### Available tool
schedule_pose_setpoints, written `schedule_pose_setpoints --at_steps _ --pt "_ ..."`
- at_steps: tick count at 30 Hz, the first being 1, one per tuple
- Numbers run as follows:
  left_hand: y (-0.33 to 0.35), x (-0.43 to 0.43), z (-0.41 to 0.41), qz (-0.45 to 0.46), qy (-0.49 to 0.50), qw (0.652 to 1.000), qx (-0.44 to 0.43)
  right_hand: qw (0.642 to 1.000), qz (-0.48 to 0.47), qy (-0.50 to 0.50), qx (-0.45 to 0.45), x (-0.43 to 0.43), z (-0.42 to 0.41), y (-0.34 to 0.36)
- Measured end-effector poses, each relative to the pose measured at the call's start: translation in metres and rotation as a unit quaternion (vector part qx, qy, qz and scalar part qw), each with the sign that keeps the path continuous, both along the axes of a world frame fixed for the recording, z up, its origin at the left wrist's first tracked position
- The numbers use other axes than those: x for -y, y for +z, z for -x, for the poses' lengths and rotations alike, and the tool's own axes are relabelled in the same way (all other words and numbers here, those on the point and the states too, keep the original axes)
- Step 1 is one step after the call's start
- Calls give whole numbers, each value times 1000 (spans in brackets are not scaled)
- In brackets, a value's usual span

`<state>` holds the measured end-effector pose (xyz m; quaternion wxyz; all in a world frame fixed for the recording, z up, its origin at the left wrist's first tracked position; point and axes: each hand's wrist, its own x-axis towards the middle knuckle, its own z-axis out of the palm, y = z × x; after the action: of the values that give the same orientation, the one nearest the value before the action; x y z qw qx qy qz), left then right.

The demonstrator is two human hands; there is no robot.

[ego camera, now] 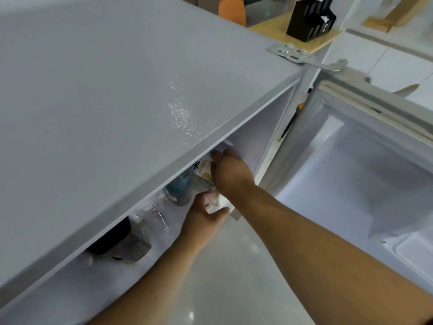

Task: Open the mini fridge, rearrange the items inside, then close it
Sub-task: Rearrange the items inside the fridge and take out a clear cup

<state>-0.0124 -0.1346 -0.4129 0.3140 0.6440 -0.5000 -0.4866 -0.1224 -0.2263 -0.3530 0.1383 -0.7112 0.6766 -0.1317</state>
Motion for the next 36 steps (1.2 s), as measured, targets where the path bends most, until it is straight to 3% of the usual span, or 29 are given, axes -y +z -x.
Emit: schedule_pose_setpoints --at_steps 3,6,10,13,16,21,24,26,27,31,36 --pt "5 14 3 -14 11 1000 -23 1000 10 -3 23 4 0 -5" --pt "12 16 -1 6 29 1000 12 998 57 -15 25 -9 1 -2" --pt "26 -2 -18 45 236 971 17 974 215 47 46 -33 -7 12" --pt "41 0 -28 76 367 926 -47 982 133 24 135 -36 -23 23" --pt "54 19 -32 66 417 900 -106 989 111 23 91 -34 -33 30" --pt "53 40 -40 48 415 902 -106 983 170 57 41 -31 -42 41" --pt "54 43 -41 44 389 913 -117 987 12 18 162 -28 -48 31" --pt "57 42 -42 28 380 920 -96 961 -100 -8 256 -26 -45 24" --pt "59 40 -42 27 371 925 -82 953 -112 -16 282 -27 -42 22" --pt "68 22 -40 48 335 940 -43 942 -80 -34 325 -47 -28 20" --pt "56 -20 -31 37 305 946 -106 936 -82 -50 338 -86 -8 7"
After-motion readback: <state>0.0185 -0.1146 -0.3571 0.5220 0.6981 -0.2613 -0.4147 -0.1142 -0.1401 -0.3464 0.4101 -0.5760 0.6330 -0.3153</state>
